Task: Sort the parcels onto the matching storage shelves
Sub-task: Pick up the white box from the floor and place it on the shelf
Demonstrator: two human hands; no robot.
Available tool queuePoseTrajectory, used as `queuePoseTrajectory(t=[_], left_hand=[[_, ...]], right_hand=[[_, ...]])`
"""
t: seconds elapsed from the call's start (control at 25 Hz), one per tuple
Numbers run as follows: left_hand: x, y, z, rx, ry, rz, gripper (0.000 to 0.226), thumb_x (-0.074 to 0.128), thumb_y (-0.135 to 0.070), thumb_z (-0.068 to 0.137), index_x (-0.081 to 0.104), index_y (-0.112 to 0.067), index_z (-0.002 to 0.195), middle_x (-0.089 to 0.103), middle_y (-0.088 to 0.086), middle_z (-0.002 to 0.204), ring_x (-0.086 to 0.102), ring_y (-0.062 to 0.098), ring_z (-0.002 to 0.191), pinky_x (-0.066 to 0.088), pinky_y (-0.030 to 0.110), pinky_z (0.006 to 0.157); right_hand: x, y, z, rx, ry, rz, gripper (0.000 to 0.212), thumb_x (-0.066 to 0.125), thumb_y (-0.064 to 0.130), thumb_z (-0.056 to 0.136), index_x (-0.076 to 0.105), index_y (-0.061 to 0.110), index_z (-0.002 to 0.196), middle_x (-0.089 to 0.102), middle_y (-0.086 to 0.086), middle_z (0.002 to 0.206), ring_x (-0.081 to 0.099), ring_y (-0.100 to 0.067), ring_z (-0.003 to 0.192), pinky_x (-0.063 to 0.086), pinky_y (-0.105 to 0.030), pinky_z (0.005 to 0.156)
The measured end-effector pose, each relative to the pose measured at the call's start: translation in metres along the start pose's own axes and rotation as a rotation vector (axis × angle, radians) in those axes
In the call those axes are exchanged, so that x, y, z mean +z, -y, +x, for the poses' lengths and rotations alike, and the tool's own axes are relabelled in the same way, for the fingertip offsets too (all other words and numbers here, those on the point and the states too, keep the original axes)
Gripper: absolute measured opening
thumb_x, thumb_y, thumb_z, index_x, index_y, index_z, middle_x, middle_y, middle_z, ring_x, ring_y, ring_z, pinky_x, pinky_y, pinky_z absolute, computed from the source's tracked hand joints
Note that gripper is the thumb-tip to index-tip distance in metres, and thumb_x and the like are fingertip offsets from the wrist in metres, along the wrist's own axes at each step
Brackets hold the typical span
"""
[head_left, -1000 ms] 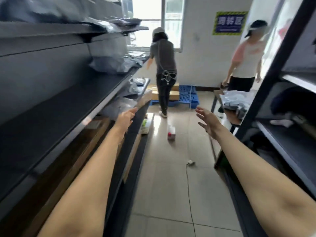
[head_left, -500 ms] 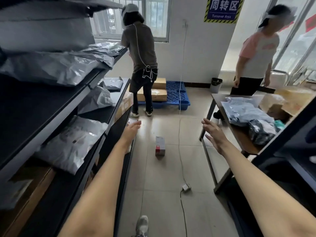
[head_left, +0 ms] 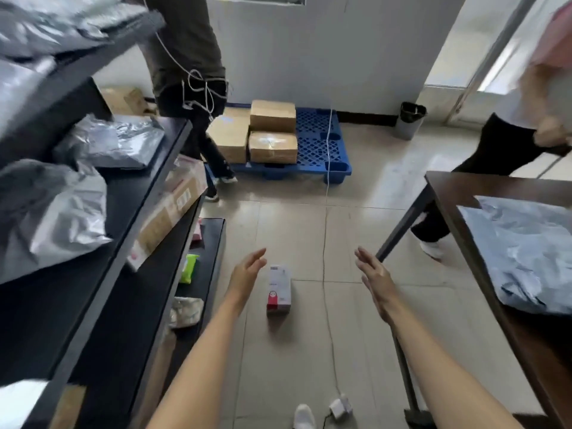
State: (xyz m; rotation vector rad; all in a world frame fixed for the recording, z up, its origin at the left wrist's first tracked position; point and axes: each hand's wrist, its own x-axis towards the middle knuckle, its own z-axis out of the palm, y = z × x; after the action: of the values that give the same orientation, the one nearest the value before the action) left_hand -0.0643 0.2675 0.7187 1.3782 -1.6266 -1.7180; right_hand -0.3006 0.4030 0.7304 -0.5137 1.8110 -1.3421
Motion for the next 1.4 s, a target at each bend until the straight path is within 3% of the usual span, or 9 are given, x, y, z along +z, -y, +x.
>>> queuePoseTrajectory(t=[0.28, 0.6, 0.68, 0.76, 0.8, 0.92, 1.12, 1.28, 1.4], left_hand=[[0.019, 0.218, 0.217, -0.117, -0.104, 0.020, 0.051, 0.054, -0.028, 0.093, 0.044, -0.018, 0.143, 0.046, 0.003, 0.147, 0.040, 0.019, 0.138, 0.028, 0.024, 0.103], [0.097, 0.505, 0.408, -0.330, -0.009, 0.009, 0.113, 0.065, -0.069, 0.060, 0.023, -0.020, 0.152, 0.034, 0.009, 0.156, 0.036, 0.025, 0.142, 0.029, 0.041, 0.113], [0.118, 0.551, 0.444, -0.313, 0.031, -0.067, 0.111, 0.070, -0.067, 0.055, 0.033, -0.019, 0.148, 0.050, 0.008, 0.145, 0.056, 0.023, 0.125, 0.047, 0.033, 0.098], [0.132, 0.575, 0.474, -0.287, 0.060, -0.210, 0.076, 0.074, -0.047, 0.070, 0.050, -0.014, 0.135, 0.067, 0.007, 0.123, 0.069, 0.017, 0.095, 0.058, 0.023, 0.068], [0.139, 0.577, 0.481, -0.287, 0.093, -0.250, 0.059, 0.071, -0.039, 0.078, 0.055, -0.013, 0.129, 0.071, 0.006, 0.115, 0.070, 0.016, 0.085, 0.058, 0.023, 0.060], [0.139, 0.557, 0.471, -0.337, 0.259, -0.362, 0.046, 0.064, -0.038, 0.084, 0.060, -0.015, 0.124, 0.073, 0.007, 0.114, 0.072, 0.018, 0.082, 0.059, 0.032, 0.070], [0.108, 0.454, 0.394, -0.417, 0.319, -0.597, 0.046, 0.057, -0.049, 0.081, 0.062, -0.022, 0.118, 0.075, 0.006, 0.106, 0.072, 0.024, 0.090, 0.055, 0.043, 0.083], [0.087, 0.306, 0.319, -0.413, 0.377, -0.442, 0.054, 0.049, -0.058, 0.083, 0.057, -0.029, 0.128, 0.071, 0.005, 0.121, 0.065, 0.025, 0.111, 0.047, 0.046, 0.102], [0.059, 0.180, 0.260, -0.330, 0.387, -0.285, 0.057, 0.049, -0.060, 0.086, 0.036, -0.050, 0.140, 0.063, -0.010, 0.133, 0.057, 0.014, 0.125, 0.047, 0.042, 0.104]], right_hand=[[0.063, -0.207, 0.229, 0.055, 0.076, -0.070, 0.050, 0.053, 0.012, 0.096, 0.042, 0.011, 0.145, 0.048, -0.004, 0.147, 0.044, -0.014, 0.131, 0.030, -0.024, 0.100], [0.134, -0.528, 0.401, 0.176, 0.101, -0.115, 0.051, 0.053, 0.020, 0.097, 0.041, 0.005, 0.144, 0.047, -0.008, 0.147, 0.044, -0.017, 0.133, 0.031, -0.022, 0.101], [0.150, -0.576, 0.438, 0.203, 0.138, -0.121, 0.053, 0.043, 0.033, 0.100, 0.039, 0.005, 0.145, 0.045, -0.003, 0.146, 0.041, -0.022, 0.137, 0.029, -0.026, 0.105], [0.158, -0.602, 0.468, 0.352, 0.204, -0.048, 0.065, 0.027, 0.050, 0.100, 0.035, 0.005, 0.147, 0.046, -0.003, 0.144, 0.044, -0.025, 0.134, 0.028, -0.033, 0.112], [0.153, -0.606, 0.476, 0.400, 0.205, -0.001, 0.072, 0.019, 0.056, 0.098, 0.038, 0.005, 0.145, 0.054, -0.005, 0.137, 0.054, -0.024, 0.122, 0.035, -0.034, 0.110], [0.146, -0.578, 0.471, 0.440, 0.256, 0.218, 0.072, 0.014, 0.060, 0.096, 0.062, 0.008, 0.112, 0.073, -0.005, 0.075, 0.068, -0.012, 0.061, 0.055, -0.022, 0.060], [0.125, -0.457, 0.397, 0.379, 0.257, 0.321, 0.052, 0.046, 0.055, 0.091, 0.058, 0.019, 0.128, 0.077, -0.003, 0.095, 0.075, -0.016, 0.076, 0.060, -0.031, 0.067], [0.103, -0.302, 0.323, 0.353, 0.272, 0.422, 0.048, 0.043, 0.050, 0.094, 0.060, 0.016, 0.125, 0.077, -0.006, 0.092, 0.075, -0.018, 0.075, 0.061, -0.035, 0.070], [0.085, -0.172, 0.264, 0.346, 0.323, 0.388, 0.053, 0.045, 0.048, 0.095, 0.053, 0.014, 0.135, 0.076, -0.009, 0.099, 0.075, -0.021, 0.079, 0.062, -0.037, 0.070]])
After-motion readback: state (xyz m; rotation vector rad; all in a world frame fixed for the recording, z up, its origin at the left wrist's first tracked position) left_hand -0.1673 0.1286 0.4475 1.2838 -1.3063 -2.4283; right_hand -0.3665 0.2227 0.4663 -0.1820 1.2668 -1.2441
